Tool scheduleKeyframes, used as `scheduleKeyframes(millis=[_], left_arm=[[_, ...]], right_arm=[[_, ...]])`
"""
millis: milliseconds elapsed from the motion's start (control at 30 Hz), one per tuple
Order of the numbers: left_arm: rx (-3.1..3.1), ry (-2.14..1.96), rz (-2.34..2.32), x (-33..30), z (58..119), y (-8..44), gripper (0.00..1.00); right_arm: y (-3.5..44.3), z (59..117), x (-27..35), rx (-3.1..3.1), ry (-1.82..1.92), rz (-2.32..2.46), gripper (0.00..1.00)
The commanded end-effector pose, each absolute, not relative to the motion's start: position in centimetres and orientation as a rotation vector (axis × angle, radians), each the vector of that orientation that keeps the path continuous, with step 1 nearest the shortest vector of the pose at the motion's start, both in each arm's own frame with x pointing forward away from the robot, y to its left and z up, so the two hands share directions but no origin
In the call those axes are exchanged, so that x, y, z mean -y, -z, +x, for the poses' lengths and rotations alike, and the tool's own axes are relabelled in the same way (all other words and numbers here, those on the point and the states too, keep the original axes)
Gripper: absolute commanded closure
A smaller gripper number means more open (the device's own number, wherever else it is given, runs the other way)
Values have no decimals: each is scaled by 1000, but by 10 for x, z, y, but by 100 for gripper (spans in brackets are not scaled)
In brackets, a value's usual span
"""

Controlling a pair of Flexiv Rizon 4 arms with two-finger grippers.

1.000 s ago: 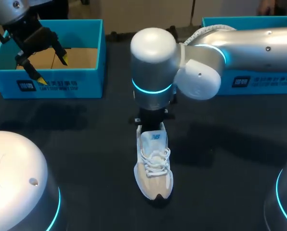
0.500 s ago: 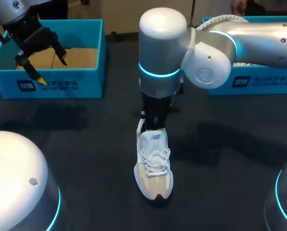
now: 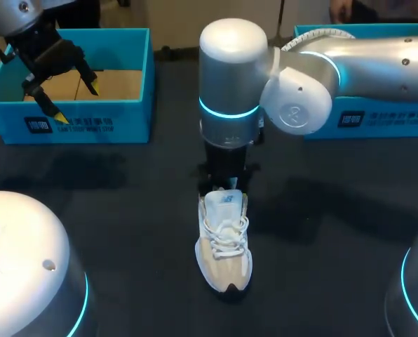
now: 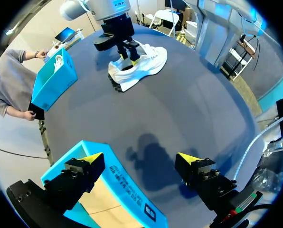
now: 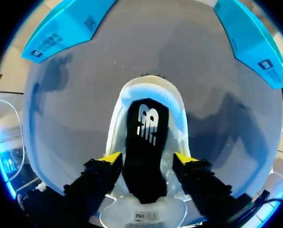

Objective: Take the shoe out of the shoebox, open the shoe tongue, remove and reinsert the insole, then place the shoe into the shoebox

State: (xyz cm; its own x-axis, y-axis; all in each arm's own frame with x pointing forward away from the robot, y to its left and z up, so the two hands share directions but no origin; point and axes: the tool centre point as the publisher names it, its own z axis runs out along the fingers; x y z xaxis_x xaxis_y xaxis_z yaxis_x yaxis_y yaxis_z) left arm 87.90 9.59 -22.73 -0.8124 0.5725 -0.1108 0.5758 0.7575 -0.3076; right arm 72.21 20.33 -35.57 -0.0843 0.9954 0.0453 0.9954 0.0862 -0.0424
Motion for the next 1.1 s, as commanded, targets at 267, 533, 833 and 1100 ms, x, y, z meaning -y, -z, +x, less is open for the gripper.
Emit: scheduleKeyframes(millis=[267,533,833,1100], left_arm=[[-2937,515,961,-96,879,227,0],[-2937,515,961,-96,879,227,0],[-2937,515,961,-96,879,227,0],[-2937,515,961,-96,879,227,0]], right_arm=[[351,711,-205,2272,3,-2116,0],[342,707,-209,2283,-18,-2134,0],[334,688,-204,2216,-21,-2170,0],[312,651,-203,2155,-16,-2198,0]])
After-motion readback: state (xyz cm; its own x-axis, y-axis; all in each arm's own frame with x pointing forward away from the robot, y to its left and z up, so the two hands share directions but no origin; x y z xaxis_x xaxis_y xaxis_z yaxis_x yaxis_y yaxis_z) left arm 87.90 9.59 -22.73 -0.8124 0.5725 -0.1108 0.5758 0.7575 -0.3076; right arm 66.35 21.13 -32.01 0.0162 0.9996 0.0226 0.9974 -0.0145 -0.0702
